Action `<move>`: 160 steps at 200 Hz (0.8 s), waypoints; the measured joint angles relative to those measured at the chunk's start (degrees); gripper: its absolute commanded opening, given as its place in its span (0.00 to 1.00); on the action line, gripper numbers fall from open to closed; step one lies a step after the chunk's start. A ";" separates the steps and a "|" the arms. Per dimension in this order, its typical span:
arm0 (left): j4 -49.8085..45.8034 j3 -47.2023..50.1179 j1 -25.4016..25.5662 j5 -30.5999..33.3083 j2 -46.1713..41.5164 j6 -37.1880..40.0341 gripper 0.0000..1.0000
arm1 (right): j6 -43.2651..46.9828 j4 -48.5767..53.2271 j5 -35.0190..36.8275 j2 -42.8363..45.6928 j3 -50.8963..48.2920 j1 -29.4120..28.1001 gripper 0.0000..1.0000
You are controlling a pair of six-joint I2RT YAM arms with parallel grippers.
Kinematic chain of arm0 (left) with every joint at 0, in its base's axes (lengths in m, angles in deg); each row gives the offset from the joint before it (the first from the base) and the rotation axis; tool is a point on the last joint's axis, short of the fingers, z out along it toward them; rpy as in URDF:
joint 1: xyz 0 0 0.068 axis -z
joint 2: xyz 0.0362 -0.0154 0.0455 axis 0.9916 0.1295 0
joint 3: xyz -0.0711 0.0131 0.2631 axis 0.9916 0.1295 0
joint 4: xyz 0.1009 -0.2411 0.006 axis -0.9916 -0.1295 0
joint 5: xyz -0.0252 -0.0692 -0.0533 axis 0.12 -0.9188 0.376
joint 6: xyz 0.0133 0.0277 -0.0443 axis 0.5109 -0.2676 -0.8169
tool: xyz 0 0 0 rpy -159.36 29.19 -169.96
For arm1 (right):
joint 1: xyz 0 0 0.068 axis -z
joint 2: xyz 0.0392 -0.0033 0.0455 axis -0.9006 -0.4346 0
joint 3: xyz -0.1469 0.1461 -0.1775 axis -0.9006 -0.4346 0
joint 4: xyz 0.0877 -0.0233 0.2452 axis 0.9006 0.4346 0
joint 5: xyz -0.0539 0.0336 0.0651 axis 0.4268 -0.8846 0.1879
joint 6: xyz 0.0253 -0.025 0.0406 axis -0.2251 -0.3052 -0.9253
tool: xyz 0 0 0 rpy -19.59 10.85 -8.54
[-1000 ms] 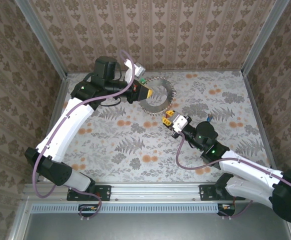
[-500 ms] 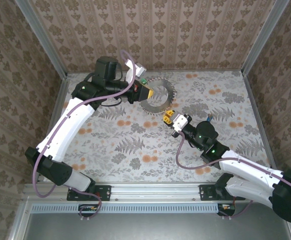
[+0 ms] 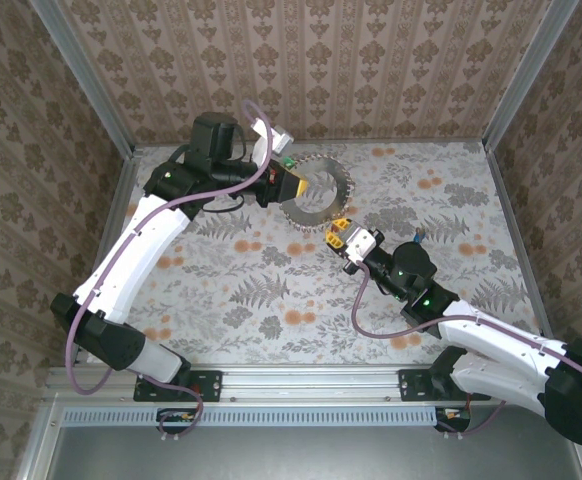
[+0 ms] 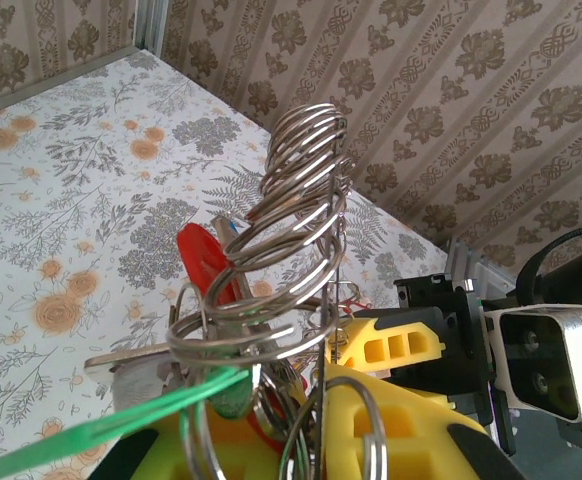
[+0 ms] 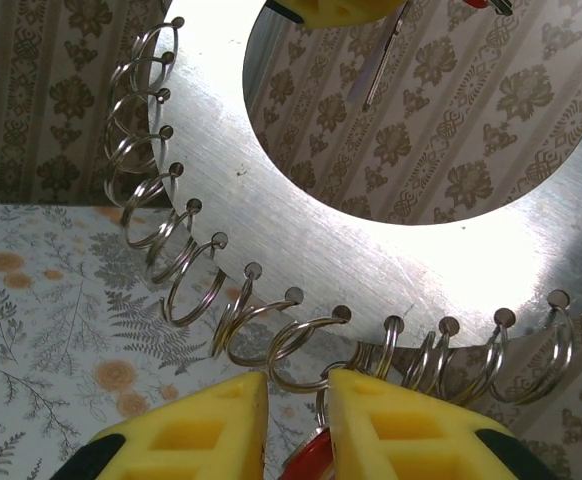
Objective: Put the keys on the keyring
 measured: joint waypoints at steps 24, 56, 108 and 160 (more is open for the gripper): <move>-0.02 -0.02 0.00 0.00 0.00 0.00 0.00 | 0.00 -0.04 0.00 -0.20 0.00 0.00 0.27; -0.04 -0.02 0.00 0.02 0.00 0.00 0.00 | -0.02 -0.94 0.00 -0.85 0.02 0.00 0.23; -0.04 -0.02 0.00 0.15 0.00 0.00 0.00 | -0.02 -2.64 0.37 -2.08 0.31 0.00 0.15; -0.02 -0.02 0.00 0.22 0.00 0.00 0.00 | -0.44 -3.87 2.01 -2.27 0.31 0.11 0.06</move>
